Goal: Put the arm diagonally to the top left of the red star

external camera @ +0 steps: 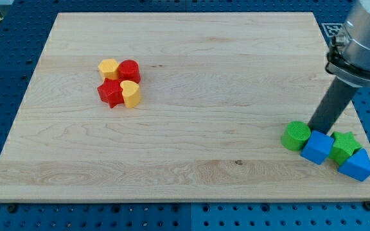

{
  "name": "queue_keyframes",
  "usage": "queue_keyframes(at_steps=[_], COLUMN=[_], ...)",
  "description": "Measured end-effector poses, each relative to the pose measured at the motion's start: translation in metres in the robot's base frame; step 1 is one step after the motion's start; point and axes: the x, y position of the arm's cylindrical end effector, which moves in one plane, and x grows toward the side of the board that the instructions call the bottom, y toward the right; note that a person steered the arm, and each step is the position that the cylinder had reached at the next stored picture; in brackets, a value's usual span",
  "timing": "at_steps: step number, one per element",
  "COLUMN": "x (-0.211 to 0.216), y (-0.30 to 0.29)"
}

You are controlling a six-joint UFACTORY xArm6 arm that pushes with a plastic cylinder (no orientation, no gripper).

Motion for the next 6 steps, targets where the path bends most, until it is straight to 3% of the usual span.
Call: queue_keyframes(at_steps=[1,2,4,6], x=[-0.003,-0.034,-0.100,-0.100], y=[0.002,-0.006,-0.087,-0.090])
